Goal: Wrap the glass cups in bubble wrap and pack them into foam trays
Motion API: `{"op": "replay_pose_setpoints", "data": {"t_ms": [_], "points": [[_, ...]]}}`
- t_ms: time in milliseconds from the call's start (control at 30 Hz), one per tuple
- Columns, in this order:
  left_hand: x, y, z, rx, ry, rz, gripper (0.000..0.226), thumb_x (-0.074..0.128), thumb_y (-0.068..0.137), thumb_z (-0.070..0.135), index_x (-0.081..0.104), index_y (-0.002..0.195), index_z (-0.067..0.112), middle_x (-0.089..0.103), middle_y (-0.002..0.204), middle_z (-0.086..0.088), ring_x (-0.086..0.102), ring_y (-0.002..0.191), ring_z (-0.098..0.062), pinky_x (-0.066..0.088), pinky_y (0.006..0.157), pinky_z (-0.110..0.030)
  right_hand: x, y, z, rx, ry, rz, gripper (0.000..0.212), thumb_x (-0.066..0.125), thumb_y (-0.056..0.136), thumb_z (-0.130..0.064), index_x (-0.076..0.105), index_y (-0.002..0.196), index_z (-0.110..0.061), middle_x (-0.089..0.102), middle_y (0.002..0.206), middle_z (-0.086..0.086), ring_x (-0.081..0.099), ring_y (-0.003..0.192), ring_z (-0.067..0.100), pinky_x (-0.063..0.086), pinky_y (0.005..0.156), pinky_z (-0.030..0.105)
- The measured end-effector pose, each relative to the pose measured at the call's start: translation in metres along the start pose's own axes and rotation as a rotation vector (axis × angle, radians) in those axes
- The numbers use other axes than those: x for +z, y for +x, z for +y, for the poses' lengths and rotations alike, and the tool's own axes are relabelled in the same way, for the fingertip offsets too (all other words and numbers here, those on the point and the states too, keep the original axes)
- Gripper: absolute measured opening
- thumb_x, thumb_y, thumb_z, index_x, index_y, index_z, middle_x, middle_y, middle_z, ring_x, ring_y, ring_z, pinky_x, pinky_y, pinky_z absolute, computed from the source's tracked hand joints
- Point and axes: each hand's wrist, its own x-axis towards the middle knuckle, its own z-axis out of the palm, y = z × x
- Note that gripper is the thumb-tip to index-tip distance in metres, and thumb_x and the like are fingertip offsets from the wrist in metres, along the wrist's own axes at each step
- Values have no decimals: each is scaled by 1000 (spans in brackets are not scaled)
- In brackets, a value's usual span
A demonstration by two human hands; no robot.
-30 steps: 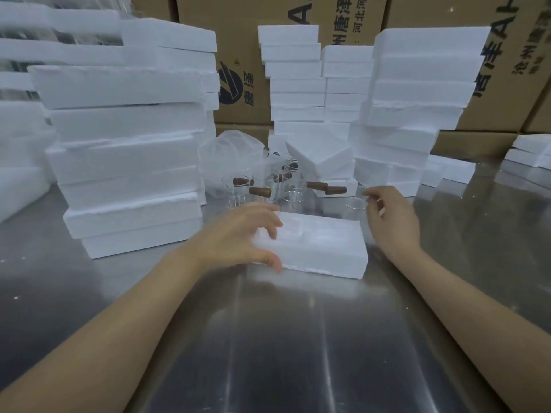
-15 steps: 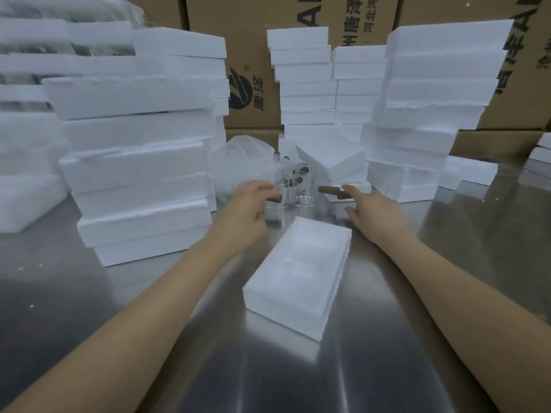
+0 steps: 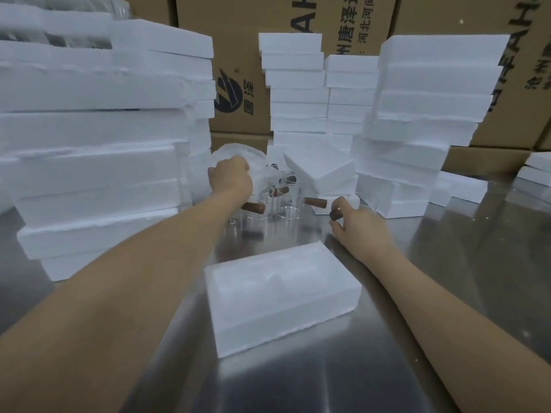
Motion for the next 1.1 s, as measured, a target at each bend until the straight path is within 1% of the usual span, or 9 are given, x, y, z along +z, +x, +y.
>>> {"op": "replay_pose_setpoints", "data": {"t_ms": [167,300,433,533,667,800,933,1033,1100], "points": [[-28,-17,23,172,-396,334,25,51,99,25,71,93,12,70,89,-6,61,88,-28,47,87,-40,-3,-4,-4,23,82,173,17,51,89,-22,50,103,-12,69,98,4,59,85,35,47,68,38],[-63,-53,31,337,-445,465,33,41,102,36,68,98,17,59,84,12,50,79,-10,38,67,-24,-10,-12,-9,77,221,340,15,56,91,-20,52,98,-7,69,86,9,61,73,36,45,60,36],[-86,-103,10,414,-597,325,38,36,102,41,63,94,16,50,85,7,44,73,1,31,67,-6,-26,-31,-13,277,594,423,16,58,91,-23,45,91,-14,69,83,11,64,67,29,50,62,33],[-88,-128,-14,315,-663,131,50,22,100,47,58,118,16,45,94,9,43,83,4,37,80,-11,-33,-52,-21,315,762,495,21,58,91,-22,39,82,-20,64,71,7,58,47,10,37,47,9],[-88,-134,-23,107,-817,37,45,21,106,28,29,149,18,31,114,5,40,95,4,30,88,-9,-45,-73,-30,389,875,489,25,59,89,-18,38,77,-25,64,68,8,61,45,12,41,49,16],[-92,-139,-25,257,-750,245,59,34,86,-6,37,143,7,29,115,-1,37,94,14,32,90,-2,-55,-74,-37,480,1201,436,18,56,91,-5,43,81,-12,62,62,12,58,43,21,40,43,25],[-89,-146,-23,374,-677,179,69,39,83,-20,35,145,12,32,127,-1,48,99,4,39,89,-4,-66,-69,-42,494,1534,281,15,46,95,-1,50,82,-8,62,57,9,58,45,19,45,46,24],[-84,-145,-25,392,-633,123,40,55,89,-9,56,126,7,45,123,-1,57,108,-13,38,94,-5,-67,-67,-47,503,1686,174,12,46,94,-4,52,84,-5,63,55,6,58,46,18,46,49,24],[-83,-143,-31,356,-454,128,13,64,91,8,67,103,10,49,109,7,54,102,-12,36,85,-3,-68,-66,-50,511,1753,139,11,46,95,-7,53,86,-5,63,57,5,57,46,16,47,50,24]]}}
